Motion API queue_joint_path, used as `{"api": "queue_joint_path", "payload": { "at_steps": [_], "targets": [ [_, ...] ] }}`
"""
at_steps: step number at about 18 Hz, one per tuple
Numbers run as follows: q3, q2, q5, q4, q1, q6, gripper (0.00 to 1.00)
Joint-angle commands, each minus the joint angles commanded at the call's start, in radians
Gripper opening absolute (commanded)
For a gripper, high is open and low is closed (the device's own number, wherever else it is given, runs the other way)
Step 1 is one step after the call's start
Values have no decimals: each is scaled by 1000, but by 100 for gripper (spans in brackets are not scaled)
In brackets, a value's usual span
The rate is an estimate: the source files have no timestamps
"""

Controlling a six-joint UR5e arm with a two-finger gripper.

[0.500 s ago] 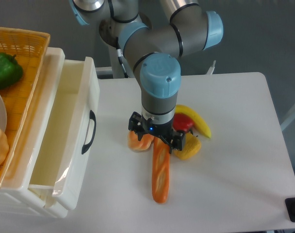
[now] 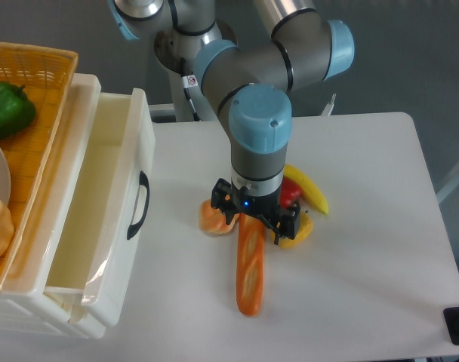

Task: Pick up the long bread
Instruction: 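Lower the open gripper down over the middle of the long baguette, then close the gripper around the baguette's middle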

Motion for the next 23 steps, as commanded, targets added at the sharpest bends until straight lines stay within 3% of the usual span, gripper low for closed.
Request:
{"api": "queue_joint_path", "payload": {
  "at_steps": [8,14,23],
  "targets": [
    [-2,-72,6,57,8,-37,100],
    [-24,-126,6,59,21,-35,100],
    [-63,-163,9,80,32,-2,100]
  ]
}}
